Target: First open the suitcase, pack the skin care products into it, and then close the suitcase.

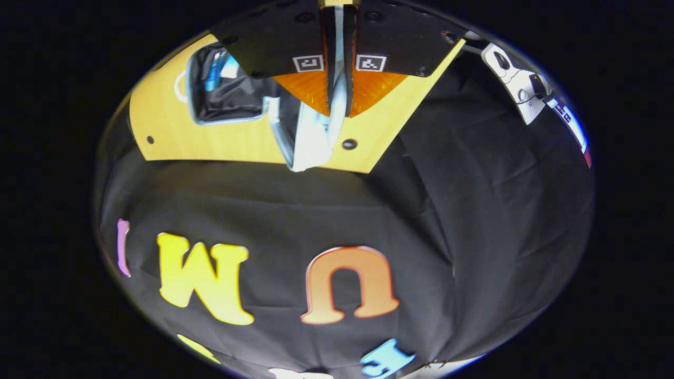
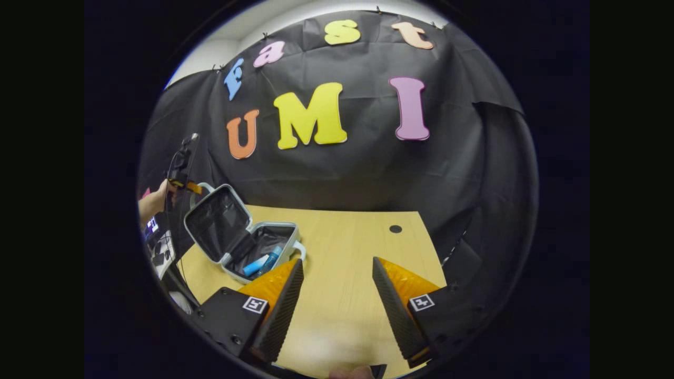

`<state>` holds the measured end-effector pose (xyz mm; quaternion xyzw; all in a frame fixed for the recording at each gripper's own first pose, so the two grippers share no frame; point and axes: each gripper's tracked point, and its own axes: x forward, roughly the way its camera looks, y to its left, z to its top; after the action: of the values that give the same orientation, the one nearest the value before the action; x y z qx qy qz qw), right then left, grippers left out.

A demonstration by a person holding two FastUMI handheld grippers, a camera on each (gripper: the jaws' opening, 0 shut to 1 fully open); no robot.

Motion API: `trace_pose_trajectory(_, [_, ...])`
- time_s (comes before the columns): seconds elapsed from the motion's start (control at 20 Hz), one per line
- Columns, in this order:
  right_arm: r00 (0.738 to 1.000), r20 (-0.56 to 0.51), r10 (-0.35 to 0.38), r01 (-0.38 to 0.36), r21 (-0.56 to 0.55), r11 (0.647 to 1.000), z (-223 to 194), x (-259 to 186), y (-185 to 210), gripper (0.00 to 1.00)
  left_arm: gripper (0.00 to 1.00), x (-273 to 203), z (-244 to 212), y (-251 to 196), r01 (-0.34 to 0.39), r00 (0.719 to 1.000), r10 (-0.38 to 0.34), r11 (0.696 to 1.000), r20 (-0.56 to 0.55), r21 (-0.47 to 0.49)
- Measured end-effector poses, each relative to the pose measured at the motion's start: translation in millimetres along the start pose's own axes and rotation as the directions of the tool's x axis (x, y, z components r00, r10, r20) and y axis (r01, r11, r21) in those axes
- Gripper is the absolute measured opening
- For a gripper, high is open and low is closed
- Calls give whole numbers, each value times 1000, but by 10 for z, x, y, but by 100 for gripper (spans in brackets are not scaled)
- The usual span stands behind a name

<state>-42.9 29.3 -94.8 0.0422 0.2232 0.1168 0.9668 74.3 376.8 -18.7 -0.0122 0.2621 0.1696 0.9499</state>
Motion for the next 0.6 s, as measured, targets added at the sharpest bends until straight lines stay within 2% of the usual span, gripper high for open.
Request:
trace_pose_trajectory(0.15, [999, 41, -16, 15, 12, 1000, 85, -90, -176, 79, 8, -184, 115, -860, 40, 997, -39, 999, 74, -21])
trace_pose_trajectory(0.3, [998, 45, -53, 52, 29, 998, 57, -182, -417, 79, 8, -211, 12, -1702, 93, 988, -92, 996, 123, -4])
trace_pose_trajectory(0.35, [997, 40, -70, 69, 31, 997, 34, -222, -505, 77, 3, -182, -67, -1982, 118, 985, -118, 993, 127, 10])
trace_pose_trajectory(0.4, [995, 34, -89, 88, 30, 996, 11, -259, -594, 77, 8, -134, -151, -2257, 143, 982, -146, 989, 122, 31])
trace_pose_trajectory(0.6, [983, -9, -184, 184, 12, 983, -167, -451, -1018, 79, 8, 146, -830, -3114, 229, 971, -234, 969, 47, 98])
